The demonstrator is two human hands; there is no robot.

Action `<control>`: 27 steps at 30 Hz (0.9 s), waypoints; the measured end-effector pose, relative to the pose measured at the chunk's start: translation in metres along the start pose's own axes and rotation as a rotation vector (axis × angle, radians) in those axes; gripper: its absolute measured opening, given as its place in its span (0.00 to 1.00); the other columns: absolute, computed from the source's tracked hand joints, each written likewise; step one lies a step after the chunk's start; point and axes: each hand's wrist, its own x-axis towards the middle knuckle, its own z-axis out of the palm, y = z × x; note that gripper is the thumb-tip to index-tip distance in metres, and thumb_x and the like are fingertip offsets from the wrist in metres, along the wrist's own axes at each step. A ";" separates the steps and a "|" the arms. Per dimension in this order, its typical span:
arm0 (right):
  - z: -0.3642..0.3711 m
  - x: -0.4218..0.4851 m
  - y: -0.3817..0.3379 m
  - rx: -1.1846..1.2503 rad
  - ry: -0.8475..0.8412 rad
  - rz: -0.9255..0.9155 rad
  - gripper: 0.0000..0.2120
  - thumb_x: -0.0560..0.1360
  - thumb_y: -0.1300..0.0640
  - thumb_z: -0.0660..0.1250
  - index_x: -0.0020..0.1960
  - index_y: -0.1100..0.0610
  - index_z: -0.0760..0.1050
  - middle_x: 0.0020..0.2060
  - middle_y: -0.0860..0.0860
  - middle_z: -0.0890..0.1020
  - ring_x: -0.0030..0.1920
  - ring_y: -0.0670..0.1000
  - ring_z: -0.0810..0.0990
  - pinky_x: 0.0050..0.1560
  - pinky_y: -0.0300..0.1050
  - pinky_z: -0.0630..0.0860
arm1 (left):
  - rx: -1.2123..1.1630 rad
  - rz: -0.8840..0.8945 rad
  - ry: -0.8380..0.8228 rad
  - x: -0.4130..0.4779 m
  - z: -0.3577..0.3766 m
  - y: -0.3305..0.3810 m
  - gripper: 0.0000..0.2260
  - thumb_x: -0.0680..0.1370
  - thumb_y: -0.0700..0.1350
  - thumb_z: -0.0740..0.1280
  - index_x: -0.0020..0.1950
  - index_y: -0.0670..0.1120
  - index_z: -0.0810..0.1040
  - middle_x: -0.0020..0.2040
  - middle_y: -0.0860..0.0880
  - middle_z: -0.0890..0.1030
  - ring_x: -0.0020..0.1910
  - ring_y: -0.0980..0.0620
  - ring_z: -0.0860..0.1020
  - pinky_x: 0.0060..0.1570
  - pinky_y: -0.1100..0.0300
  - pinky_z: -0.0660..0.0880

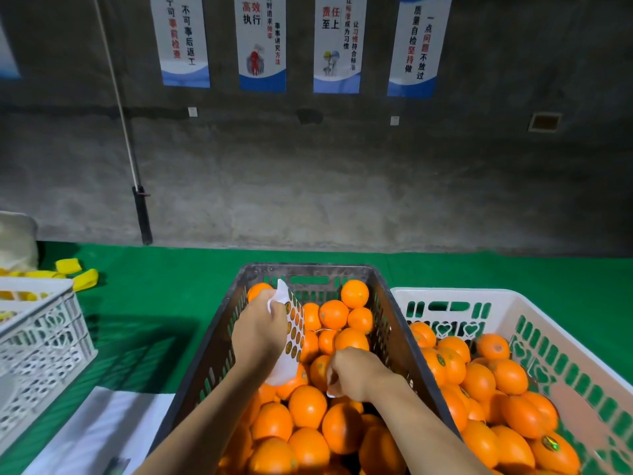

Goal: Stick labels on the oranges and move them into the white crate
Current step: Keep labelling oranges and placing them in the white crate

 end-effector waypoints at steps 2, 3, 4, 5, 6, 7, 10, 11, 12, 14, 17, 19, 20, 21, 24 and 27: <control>0.002 -0.001 0.001 0.023 -0.040 0.002 0.08 0.77 0.57 0.71 0.54 0.58 0.84 0.53 0.56 0.84 0.53 0.59 0.80 0.54 0.48 0.78 | 0.016 0.007 0.003 0.000 0.001 0.000 0.09 0.82 0.43 0.58 0.45 0.47 0.74 0.37 0.45 0.79 0.35 0.48 0.77 0.36 0.53 0.74; 0.003 -0.001 0.002 0.047 -0.064 0.004 0.08 0.76 0.58 0.72 0.54 0.58 0.84 0.53 0.56 0.85 0.54 0.58 0.81 0.53 0.47 0.77 | 0.017 0.008 0.003 0.000 0.001 0.000 0.09 0.82 0.43 0.58 0.44 0.48 0.73 0.37 0.46 0.79 0.35 0.49 0.77 0.35 0.53 0.74; 0.003 -0.001 0.002 0.071 -0.091 0.004 0.08 0.76 0.58 0.72 0.54 0.58 0.84 0.53 0.56 0.85 0.54 0.58 0.81 0.53 0.47 0.77 | 0.009 0.006 0.000 -0.001 0.001 0.000 0.09 0.82 0.44 0.58 0.44 0.48 0.73 0.36 0.47 0.78 0.34 0.50 0.77 0.35 0.54 0.75; 0.003 -0.001 0.002 0.087 -0.121 0.001 0.09 0.76 0.58 0.72 0.55 0.58 0.84 0.53 0.55 0.85 0.53 0.57 0.81 0.54 0.47 0.78 | -0.002 0.003 -0.004 0.000 0.001 0.000 0.09 0.82 0.44 0.58 0.43 0.49 0.73 0.36 0.47 0.78 0.34 0.50 0.77 0.35 0.53 0.76; 0.002 -0.001 0.002 0.094 -0.153 -0.002 0.09 0.75 0.59 0.73 0.55 0.58 0.84 0.53 0.55 0.85 0.52 0.56 0.81 0.55 0.48 0.78 | -0.009 -0.001 -0.006 0.000 0.001 0.000 0.10 0.82 0.44 0.58 0.43 0.49 0.73 0.35 0.47 0.78 0.34 0.50 0.78 0.35 0.52 0.77; 0.002 -0.001 0.002 0.093 -0.184 -0.003 0.10 0.75 0.59 0.73 0.56 0.58 0.84 0.54 0.56 0.85 0.52 0.56 0.81 0.56 0.49 0.79 | -0.010 -0.006 -0.008 0.000 0.001 0.000 0.10 0.82 0.44 0.58 0.42 0.49 0.73 0.35 0.47 0.78 0.34 0.50 0.78 0.35 0.51 0.78; 0.001 -0.001 0.002 0.092 -0.233 0.011 0.11 0.75 0.58 0.73 0.57 0.58 0.84 0.55 0.55 0.84 0.56 0.57 0.81 0.60 0.54 0.79 | 0.008 -0.021 -0.023 0.000 0.002 -0.001 0.10 0.83 0.45 0.57 0.42 0.50 0.72 0.34 0.50 0.76 0.34 0.53 0.77 0.31 0.58 0.73; 0.001 -0.001 0.002 0.094 -0.235 0.017 0.11 0.75 0.58 0.73 0.57 0.58 0.84 0.55 0.56 0.84 0.57 0.57 0.81 0.61 0.54 0.79 | 0.014 -0.025 -0.027 0.000 0.002 -0.001 0.10 0.83 0.45 0.57 0.42 0.50 0.71 0.34 0.51 0.76 0.34 0.53 0.77 0.31 0.60 0.72; 0.000 -0.001 0.002 0.097 -0.238 0.022 0.11 0.75 0.58 0.73 0.57 0.58 0.84 0.55 0.56 0.84 0.57 0.57 0.81 0.61 0.55 0.78 | 0.015 -0.028 -0.032 0.001 0.002 -0.002 0.10 0.83 0.45 0.57 0.42 0.50 0.71 0.34 0.52 0.75 0.34 0.53 0.77 0.31 0.60 0.72; -0.001 -0.001 0.001 0.100 -0.248 0.040 0.12 0.75 0.57 0.74 0.58 0.58 0.84 0.56 0.56 0.84 0.57 0.58 0.81 0.62 0.55 0.78 | 0.012 -0.037 -0.048 0.001 0.003 -0.002 0.10 0.83 0.46 0.57 0.42 0.49 0.71 0.34 0.50 0.76 0.35 0.51 0.78 0.34 0.57 0.76; 0.001 -0.001 0.002 0.107 -0.246 0.089 0.15 0.75 0.53 0.74 0.60 0.57 0.83 0.57 0.57 0.83 0.56 0.57 0.80 0.61 0.54 0.78 | 0.014 -0.039 -0.070 0.000 0.002 0.000 0.08 0.83 0.46 0.56 0.47 0.49 0.73 0.37 0.48 0.78 0.36 0.51 0.80 0.38 0.53 0.80; 0.001 -0.001 0.001 0.112 -0.237 0.126 0.20 0.75 0.48 0.74 0.62 0.57 0.81 0.58 0.57 0.82 0.58 0.58 0.79 0.62 0.55 0.77 | 0.011 -0.023 -0.068 0.000 0.001 0.000 0.08 0.83 0.46 0.56 0.49 0.48 0.75 0.38 0.48 0.79 0.37 0.51 0.80 0.39 0.52 0.81; 0.002 -0.001 0.002 0.114 -0.239 0.138 0.21 0.75 0.47 0.73 0.63 0.57 0.81 0.58 0.57 0.81 0.59 0.59 0.79 0.63 0.56 0.77 | 0.008 -0.018 -0.066 0.000 0.001 -0.001 0.09 0.83 0.46 0.56 0.49 0.48 0.75 0.38 0.48 0.79 0.37 0.51 0.80 0.40 0.51 0.81; 0.002 -0.001 0.002 0.114 -0.244 0.144 0.21 0.75 0.47 0.73 0.63 0.57 0.81 0.58 0.57 0.82 0.59 0.59 0.79 0.63 0.56 0.77 | 0.008 -0.016 -0.065 0.001 0.001 -0.001 0.09 0.83 0.46 0.56 0.49 0.48 0.74 0.39 0.47 0.79 0.38 0.50 0.80 0.41 0.49 0.81; 0.004 0.001 0.003 0.115 -0.222 0.166 0.19 0.75 0.48 0.74 0.61 0.57 0.81 0.57 0.57 0.83 0.58 0.59 0.80 0.60 0.53 0.77 | 0.009 -0.017 -0.069 -0.002 0.001 0.001 0.08 0.83 0.46 0.56 0.47 0.48 0.72 0.39 0.47 0.80 0.39 0.49 0.80 0.42 0.48 0.81; 0.008 0.004 0.001 0.090 -0.186 0.206 0.19 0.74 0.49 0.74 0.60 0.59 0.81 0.57 0.57 0.83 0.58 0.60 0.80 0.58 0.52 0.77 | 0.009 -0.031 -0.055 0.000 0.001 -0.001 0.09 0.83 0.46 0.57 0.47 0.48 0.74 0.39 0.47 0.80 0.38 0.49 0.80 0.42 0.47 0.81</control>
